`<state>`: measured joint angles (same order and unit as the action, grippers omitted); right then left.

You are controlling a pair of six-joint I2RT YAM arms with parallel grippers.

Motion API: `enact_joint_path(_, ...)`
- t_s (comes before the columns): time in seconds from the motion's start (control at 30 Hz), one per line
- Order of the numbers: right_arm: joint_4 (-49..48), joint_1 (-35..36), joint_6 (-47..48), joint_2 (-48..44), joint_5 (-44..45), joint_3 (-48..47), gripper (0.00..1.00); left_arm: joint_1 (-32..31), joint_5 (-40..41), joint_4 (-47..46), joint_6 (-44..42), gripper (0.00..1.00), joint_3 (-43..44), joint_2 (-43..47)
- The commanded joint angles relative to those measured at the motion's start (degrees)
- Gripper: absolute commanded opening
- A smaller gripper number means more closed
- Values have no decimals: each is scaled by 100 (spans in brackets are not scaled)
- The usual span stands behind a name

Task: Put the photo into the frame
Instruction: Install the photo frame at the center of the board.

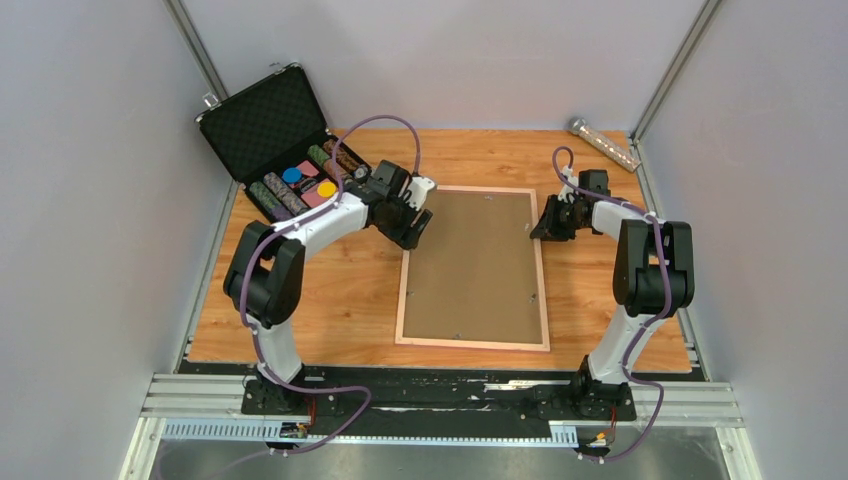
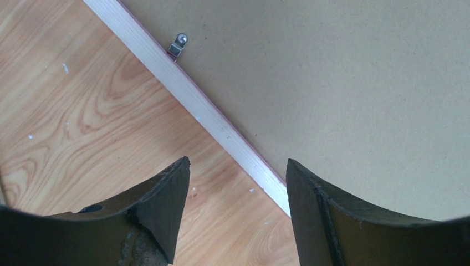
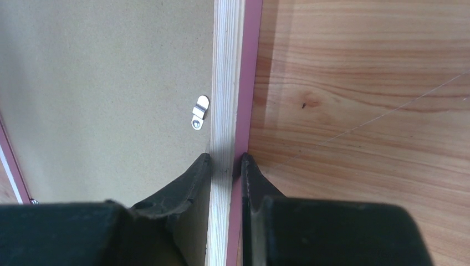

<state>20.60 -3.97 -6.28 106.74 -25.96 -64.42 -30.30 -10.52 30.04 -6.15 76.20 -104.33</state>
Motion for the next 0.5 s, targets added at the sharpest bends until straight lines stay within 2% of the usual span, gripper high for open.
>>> enact_joint_path(0.0,34,-34,180,-16,55,70,0,-37,-17,158,353,69,354,-286)
enact_joint_path(0.47,34,-43,224,-57,-32,97,0,19,59,186,731,53,651,-996)
